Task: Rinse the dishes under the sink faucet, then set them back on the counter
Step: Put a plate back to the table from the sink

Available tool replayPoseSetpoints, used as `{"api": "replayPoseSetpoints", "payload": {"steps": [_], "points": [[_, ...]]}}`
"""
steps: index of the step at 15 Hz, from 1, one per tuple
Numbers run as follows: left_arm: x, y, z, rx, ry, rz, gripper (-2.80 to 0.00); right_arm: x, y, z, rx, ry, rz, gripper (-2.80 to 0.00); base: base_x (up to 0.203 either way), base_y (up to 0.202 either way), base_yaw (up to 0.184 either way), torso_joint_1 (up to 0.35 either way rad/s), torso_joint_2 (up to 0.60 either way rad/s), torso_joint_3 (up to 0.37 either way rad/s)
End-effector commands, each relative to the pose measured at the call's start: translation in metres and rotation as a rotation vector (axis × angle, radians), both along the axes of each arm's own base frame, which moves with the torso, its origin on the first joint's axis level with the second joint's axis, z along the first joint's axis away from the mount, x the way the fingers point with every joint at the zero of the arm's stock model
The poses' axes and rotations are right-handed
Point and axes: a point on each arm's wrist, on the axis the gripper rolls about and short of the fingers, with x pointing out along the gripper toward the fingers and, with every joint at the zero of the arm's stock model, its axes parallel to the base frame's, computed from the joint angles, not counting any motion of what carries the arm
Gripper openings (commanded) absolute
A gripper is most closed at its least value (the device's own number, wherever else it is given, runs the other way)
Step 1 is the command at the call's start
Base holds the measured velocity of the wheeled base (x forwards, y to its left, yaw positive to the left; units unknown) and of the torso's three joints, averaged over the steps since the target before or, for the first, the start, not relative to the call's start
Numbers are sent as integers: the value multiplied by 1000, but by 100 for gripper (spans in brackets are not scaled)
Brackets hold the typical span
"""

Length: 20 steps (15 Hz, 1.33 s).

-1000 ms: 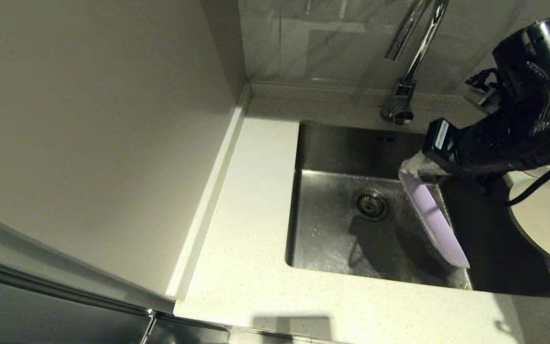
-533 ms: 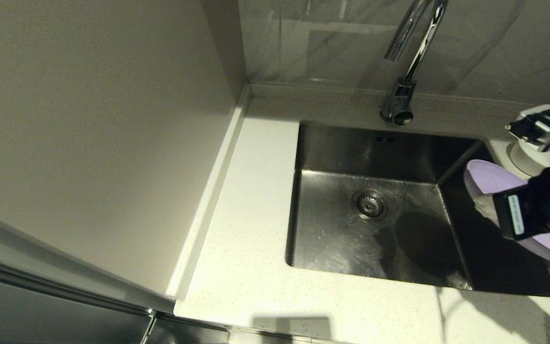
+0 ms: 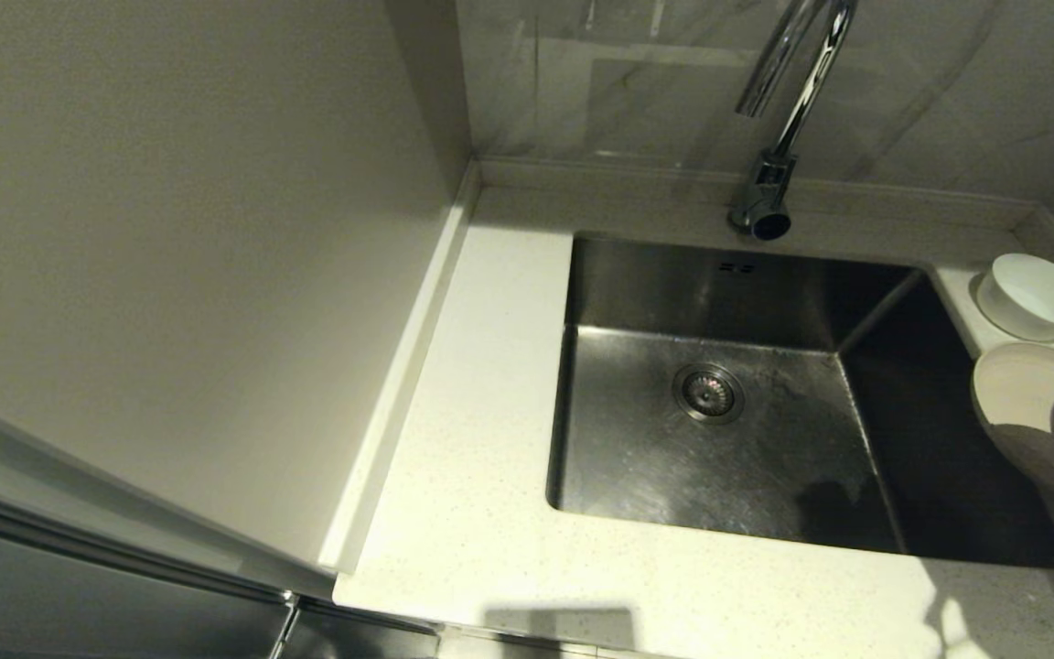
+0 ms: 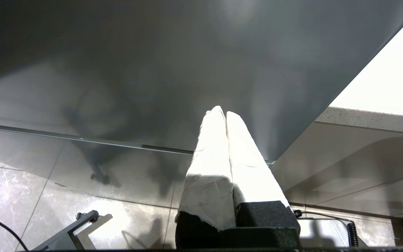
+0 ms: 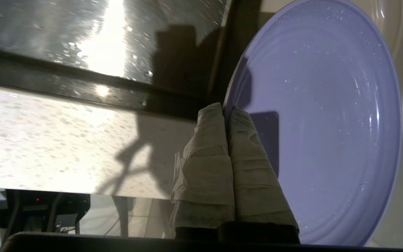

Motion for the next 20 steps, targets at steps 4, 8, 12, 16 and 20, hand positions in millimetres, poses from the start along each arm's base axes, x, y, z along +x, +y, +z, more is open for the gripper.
{"api": "replayPoseSetpoints", "payload": {"steps": [4, 8, 12, 16, 20], "points": [[0, 0, 0, 0, -3, 0, -280, -15, -21, -23, -29, 78, -123, -280, 0, 0, 0, 0, 0, 0], [0, 0, 0, 1, -3, 0, -280, -26, -24, -41, -34, 138, -144, -280, 0, 0, 0, 0, 0, 0], [0, 0, 0, -1, -3, 0, -280, -33, -24, -45, -51, 149, -162, -280, 0, 0, 0, 0, 0, 0], [0, 0, 0, -1, -3, 0, -280, -55, -25, -64, -68, 172, -178, -280, 0, 0, 0, 0, 0, 0], [0, 0, 0, 0, -3, 0, -280, -58, -25, -75, -66, 202, -175, -280, 0, 0, 0, 0, 0, 0]]}}
